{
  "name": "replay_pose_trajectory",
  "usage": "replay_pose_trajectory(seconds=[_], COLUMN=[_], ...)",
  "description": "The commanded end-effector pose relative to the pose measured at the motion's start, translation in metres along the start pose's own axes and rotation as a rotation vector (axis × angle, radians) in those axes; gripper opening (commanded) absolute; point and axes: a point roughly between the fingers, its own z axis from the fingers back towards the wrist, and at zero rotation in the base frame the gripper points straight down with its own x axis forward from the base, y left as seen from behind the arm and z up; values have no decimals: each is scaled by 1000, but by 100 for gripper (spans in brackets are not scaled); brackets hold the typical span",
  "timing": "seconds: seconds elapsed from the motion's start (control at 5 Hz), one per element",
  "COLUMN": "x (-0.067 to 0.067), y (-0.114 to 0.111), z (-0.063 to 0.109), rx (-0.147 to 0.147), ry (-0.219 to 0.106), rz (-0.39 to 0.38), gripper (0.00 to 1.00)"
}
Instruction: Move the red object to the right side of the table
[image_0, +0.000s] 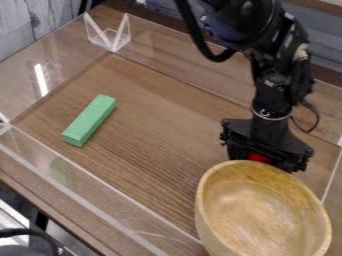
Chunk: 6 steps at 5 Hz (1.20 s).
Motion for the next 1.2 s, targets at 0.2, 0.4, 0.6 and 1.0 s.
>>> replay_pose_trajectory(seconds=[0.2,0.4,0.6,1.0], x=[4,5,6,9], y=[4,5,7,9], z=[13,16,20,26], rx=[5,10,14,25], ry=[1,6,11,21], rz=[8,14,19,30], gripper=[100,100,100,100])
